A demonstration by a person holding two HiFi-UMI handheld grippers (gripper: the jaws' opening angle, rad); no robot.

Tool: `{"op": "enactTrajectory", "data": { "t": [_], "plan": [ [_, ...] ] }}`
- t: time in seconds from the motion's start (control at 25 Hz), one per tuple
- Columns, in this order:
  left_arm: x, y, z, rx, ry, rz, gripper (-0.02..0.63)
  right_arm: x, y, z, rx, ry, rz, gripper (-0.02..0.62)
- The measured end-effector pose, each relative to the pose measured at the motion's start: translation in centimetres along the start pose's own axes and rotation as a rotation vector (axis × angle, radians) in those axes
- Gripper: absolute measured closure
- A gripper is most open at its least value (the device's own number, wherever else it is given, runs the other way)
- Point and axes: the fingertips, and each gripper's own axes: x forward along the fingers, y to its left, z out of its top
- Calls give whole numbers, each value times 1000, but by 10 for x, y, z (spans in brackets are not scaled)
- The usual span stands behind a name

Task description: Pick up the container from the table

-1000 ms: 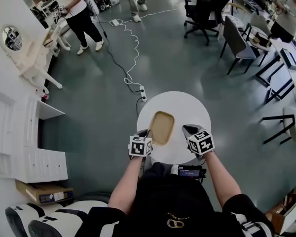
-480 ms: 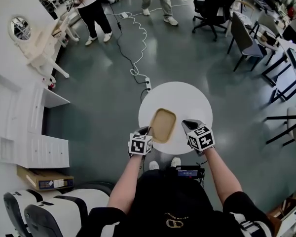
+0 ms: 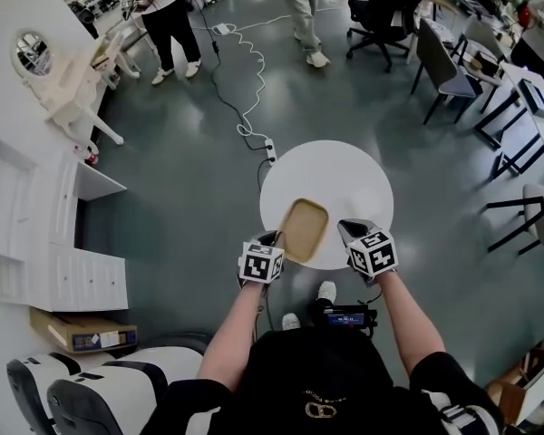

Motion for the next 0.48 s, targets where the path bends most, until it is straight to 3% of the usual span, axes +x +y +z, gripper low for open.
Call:
{"op": "enactTrajectory", "data": {
  "t": [0.48],
  "plan": [
    [-44, -1, -64, 55, 40, -36, 583, -25, 61, -42, 52, -11, -67, 529]
  ]
}}
